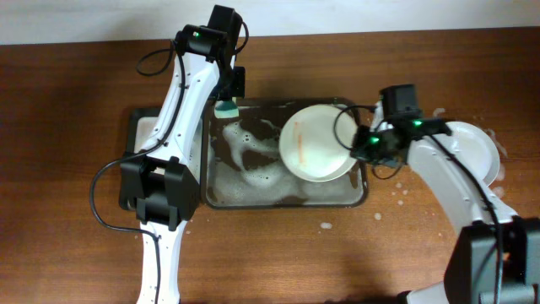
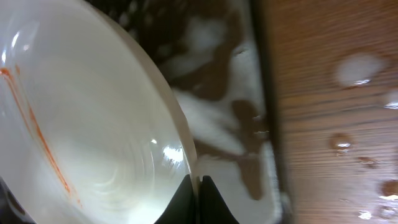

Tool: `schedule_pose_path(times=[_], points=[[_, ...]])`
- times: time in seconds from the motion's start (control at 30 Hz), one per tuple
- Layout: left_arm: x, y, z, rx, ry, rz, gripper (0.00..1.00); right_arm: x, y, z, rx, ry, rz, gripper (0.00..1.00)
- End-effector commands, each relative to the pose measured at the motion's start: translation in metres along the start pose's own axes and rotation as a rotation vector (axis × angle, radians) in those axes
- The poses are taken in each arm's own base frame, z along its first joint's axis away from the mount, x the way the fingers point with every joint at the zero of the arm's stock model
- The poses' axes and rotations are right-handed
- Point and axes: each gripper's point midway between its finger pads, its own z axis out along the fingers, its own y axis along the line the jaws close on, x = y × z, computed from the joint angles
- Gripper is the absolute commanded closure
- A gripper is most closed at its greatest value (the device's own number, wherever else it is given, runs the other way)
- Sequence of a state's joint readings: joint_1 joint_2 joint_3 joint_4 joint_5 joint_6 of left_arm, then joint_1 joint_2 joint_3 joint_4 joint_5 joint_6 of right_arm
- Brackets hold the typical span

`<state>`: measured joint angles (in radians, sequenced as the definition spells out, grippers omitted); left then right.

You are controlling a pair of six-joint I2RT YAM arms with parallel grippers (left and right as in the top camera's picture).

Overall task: Clean dirty plates on tray and stack at the side
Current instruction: 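Grasp the lower white plate rim with the right gripper, pull it center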

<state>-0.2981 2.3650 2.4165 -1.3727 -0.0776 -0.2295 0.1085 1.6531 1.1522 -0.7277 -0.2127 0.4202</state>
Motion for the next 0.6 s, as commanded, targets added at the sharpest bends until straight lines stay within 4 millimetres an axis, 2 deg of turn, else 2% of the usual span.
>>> schedule_pose_path(times=[0.0, 0.07, 0.13, 0.17, 0.2, 0.3, 0.37, 0.4, 0.57], points=[[-0.003, -0.003, 0.0, 0.013, -0.005, -0.012, 1.0, 0.008, 0.021, 0.029, 0.023, 0.022, 0.011, 0.96], [-0.002, -0.003, 0.0, 0.012, -0.004, -0.012, 1.0, 0.012, 0.032, 0.05, 0.016, 0.035, 0.029, 0.96], [-0.003, -0.003, 0.0, 0.013, -0.005, -0.012, 1.0, 0.021, 0.033, 0.07, 0.031, 0.072, 0.012, 0.96], [-0.003, -0.003, 0.0, 0.013, -0.008, -0.013, 1.0, 0.021, 0.032, 0.073, 0.032, 0.073, 0.012, 0.96], [-0.003, -0.003, 0.0, 0.013, -0.009, -0.013, 0.99, 0.016, 0.034, 0.076, 0.025, 0.056, -0.002, 0.83], [0.0, -0.002, 0.0, 0.01, 0.006, -0.012, 1.0, -0.003, 0.042, 0.077, -0.004, -0.025, -0.101, 0.72], [0.0, -0.003, 0.0, 0.011, 0.006, -0.012, 1.0, -0.009, 0.038, 0.079, 0.018, -0.051, -0.106, 0.65], [0.001, -0.003, 0.0, 0.011, 0.008, -0.011, 0.99, -0.011, 0.031, 0.088, 0.022, -0.04, -0.093, 0.64], [0.002, -0.002, 0.0, 0.009, 0.013, -0.011, 1.0, -0.006, 0.034, 0.098, -0.113, 0.036, -0.117, 0.65]])
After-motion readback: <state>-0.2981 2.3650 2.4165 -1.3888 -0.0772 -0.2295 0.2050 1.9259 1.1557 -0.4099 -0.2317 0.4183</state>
